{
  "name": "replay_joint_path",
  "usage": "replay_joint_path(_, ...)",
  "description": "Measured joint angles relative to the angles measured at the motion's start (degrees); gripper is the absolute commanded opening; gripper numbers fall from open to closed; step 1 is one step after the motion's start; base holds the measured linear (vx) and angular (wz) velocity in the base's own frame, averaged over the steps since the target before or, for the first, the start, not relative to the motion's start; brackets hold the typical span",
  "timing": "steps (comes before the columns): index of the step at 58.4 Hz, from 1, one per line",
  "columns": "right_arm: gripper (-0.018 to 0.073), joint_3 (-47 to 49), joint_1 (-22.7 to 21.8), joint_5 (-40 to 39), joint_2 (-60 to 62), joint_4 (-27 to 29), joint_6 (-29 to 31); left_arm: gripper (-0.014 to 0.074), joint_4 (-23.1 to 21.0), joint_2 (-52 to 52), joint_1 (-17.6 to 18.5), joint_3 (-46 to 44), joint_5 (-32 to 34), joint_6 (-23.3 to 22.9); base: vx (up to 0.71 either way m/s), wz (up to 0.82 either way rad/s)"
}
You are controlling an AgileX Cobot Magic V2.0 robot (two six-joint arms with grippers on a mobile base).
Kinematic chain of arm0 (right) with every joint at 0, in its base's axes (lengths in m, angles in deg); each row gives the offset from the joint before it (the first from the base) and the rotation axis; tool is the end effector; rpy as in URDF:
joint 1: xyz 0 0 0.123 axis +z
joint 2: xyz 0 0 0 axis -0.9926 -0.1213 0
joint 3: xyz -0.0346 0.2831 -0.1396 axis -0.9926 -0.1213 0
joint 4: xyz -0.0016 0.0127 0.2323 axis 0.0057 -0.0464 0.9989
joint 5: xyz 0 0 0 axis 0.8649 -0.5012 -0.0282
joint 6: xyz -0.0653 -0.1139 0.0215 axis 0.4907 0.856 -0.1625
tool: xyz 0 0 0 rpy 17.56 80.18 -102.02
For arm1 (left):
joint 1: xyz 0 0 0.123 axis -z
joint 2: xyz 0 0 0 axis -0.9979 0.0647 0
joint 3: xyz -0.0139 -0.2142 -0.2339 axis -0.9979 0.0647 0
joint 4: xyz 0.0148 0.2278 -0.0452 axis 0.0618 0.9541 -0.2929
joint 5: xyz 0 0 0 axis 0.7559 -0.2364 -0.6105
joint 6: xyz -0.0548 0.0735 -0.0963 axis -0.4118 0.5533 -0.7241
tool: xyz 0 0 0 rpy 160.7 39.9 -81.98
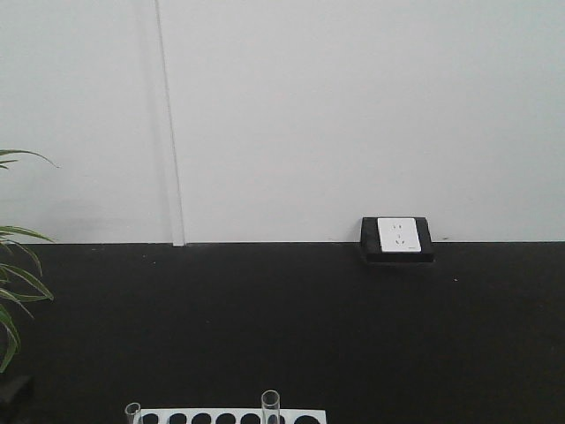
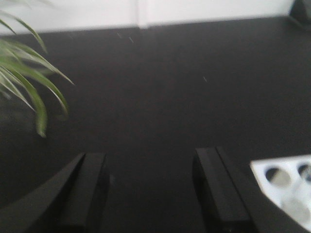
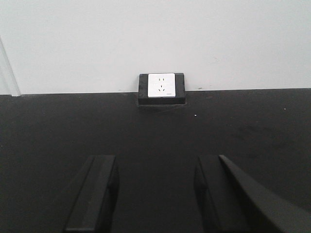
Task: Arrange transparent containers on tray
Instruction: 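Lower the open left gripper around a clear test tube and close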
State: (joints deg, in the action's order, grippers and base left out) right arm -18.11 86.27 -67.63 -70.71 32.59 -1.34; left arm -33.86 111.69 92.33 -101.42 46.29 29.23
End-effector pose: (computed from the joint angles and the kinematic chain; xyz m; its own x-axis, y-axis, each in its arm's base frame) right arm 0.1358 0.0057 0.3351 -0.2144 0.0149 -0.9766 -0.0363 0.9991 0.0232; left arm 0.1975 -0.0213 0.2666 -0.4353 -0.0530 -0.8987 0.0657 0.9937 -0.0904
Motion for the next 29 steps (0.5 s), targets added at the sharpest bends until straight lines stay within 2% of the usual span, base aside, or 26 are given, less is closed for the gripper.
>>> replay_joint_path(9, 0.0439, 0.00, 0.00, 0.00, 0.00, 0.00, 0.00, 0.0506, 0.04, 0.88, 4.31, 9.87, 16.20, -2.67, 0.00, 0.00)
replay_joint_path(14, 0.0439, 0.00, 0.00, 0.00, 0.00, 0.00, 0.00, 0.0506, 1.57, 0.93, 6.15, 13.86, 22.44, -3.09, 0.00, 0.00)
replay_joint_path(29, 0.0439, 0.00, 0.00, 0.04, 0.00, 0.00, -0.06, 0.0507, 11.04, 4.60, 7.94, 17.89, 32.33, -3.27, 0.00, 0.00)
